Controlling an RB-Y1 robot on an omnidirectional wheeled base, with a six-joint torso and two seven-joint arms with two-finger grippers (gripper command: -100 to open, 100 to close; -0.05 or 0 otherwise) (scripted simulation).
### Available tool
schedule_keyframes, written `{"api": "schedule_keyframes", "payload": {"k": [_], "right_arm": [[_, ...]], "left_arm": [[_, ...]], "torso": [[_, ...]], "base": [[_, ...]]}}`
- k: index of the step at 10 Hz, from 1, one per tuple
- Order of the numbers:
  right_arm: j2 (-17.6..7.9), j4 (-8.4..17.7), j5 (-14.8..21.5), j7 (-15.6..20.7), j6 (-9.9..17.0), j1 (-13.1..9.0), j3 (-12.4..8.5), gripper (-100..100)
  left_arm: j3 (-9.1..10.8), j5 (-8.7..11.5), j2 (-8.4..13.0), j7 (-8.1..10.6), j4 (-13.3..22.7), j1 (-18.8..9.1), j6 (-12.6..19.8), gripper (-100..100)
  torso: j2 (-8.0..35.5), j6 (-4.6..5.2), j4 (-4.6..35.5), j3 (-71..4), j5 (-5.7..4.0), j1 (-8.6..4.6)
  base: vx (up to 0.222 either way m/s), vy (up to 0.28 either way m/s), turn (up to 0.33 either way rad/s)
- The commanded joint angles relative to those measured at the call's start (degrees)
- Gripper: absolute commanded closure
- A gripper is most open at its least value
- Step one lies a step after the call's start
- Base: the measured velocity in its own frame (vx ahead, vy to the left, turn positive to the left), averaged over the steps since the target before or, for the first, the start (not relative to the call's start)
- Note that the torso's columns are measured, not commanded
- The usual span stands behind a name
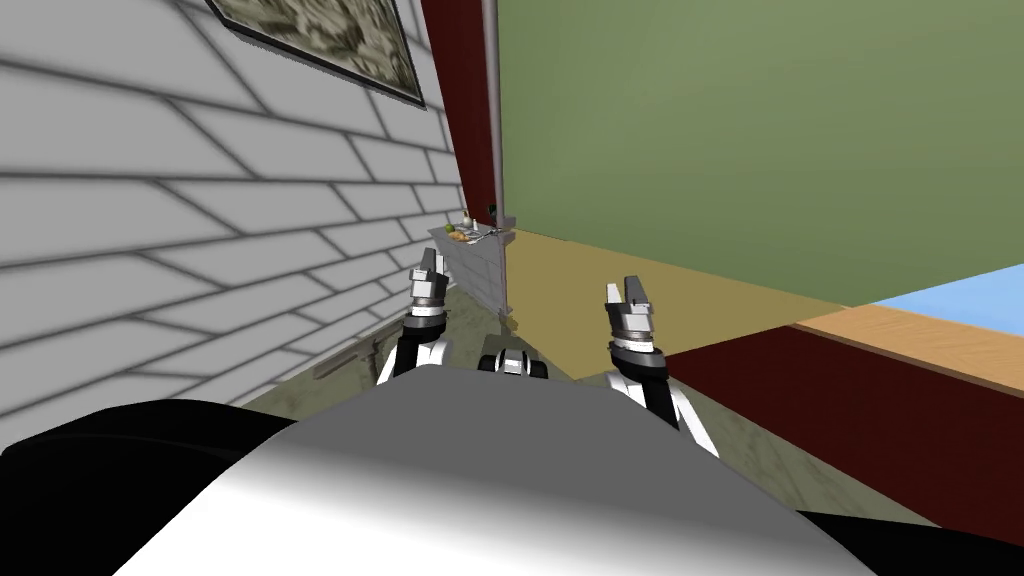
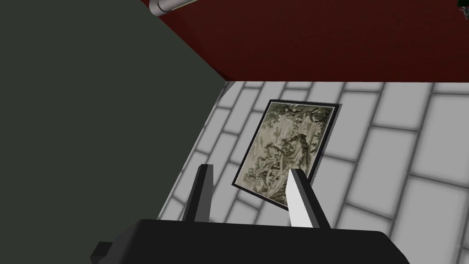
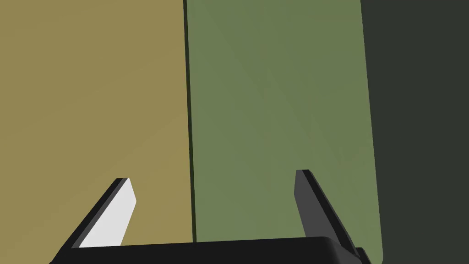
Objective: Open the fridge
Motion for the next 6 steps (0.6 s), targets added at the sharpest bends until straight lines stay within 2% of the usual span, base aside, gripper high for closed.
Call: {"api": "schedule_keyframes", "payload": {"k": [1,6], "right_arm": [[-4.49,-0.46,3.73,1.94,2.51,2.15,-3.55,-100],[-12.78,-1.04,11.65,6.05,7.51,6.53,-10.99,-100]], "left_arm": [[0.00,0.00,0.00,0.00,0.00,-0.01,0.00,0],[0.00,0.00,0.00,0.00,0.00,0.00,0.00,0]], "torso": [[0.10,-0.01,0.02,0.04,0.00,0.02],[0.02,-0.01,0.00,0.01,-0.03,-0.06]], "base": [[0.072,0.230,-0.158],[0.115,0.232,-0.182]]}}
